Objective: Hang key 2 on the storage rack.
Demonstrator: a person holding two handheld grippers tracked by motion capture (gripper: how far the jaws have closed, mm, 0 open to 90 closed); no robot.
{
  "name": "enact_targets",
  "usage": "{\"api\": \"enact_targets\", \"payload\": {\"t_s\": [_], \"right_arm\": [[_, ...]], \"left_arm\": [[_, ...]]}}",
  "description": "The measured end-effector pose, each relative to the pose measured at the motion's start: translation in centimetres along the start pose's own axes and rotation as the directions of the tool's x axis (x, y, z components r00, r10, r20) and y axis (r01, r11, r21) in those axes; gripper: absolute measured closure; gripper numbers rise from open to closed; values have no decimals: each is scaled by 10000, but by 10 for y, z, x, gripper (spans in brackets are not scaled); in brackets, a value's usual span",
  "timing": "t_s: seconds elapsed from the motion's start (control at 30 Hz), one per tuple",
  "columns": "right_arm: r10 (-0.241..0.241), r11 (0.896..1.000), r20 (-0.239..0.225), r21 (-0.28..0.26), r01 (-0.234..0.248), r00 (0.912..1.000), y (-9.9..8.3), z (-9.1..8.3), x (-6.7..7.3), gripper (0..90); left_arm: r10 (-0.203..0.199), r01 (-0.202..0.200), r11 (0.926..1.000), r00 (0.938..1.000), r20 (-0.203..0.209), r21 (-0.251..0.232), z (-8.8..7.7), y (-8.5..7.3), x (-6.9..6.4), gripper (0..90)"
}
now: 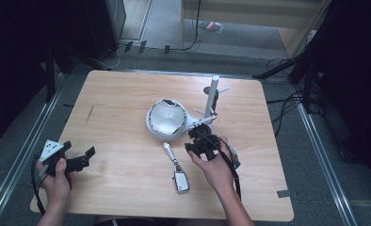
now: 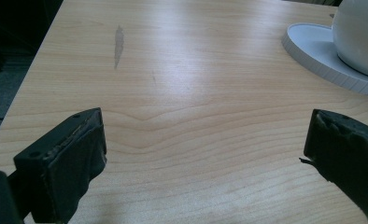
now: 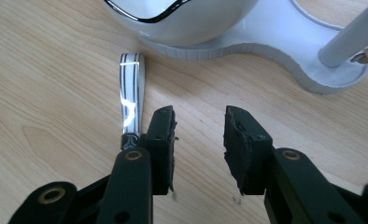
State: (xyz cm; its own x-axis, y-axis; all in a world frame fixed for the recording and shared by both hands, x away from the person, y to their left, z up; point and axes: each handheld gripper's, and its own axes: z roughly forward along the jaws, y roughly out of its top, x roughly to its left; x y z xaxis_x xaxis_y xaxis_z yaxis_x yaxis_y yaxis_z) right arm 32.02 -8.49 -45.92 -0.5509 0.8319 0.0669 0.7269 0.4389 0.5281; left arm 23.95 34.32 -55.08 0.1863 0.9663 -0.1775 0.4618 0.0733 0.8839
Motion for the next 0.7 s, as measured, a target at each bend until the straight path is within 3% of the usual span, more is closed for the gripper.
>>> {"api": "enact_targets", "payload": {"t_s": [0.7], "right_arm": [[-349,9970,-469,672,380,9983,3,30,17,669]], "left_arm": [[-18,18,10000,10000,-1,13,0,0,0,0]]}}
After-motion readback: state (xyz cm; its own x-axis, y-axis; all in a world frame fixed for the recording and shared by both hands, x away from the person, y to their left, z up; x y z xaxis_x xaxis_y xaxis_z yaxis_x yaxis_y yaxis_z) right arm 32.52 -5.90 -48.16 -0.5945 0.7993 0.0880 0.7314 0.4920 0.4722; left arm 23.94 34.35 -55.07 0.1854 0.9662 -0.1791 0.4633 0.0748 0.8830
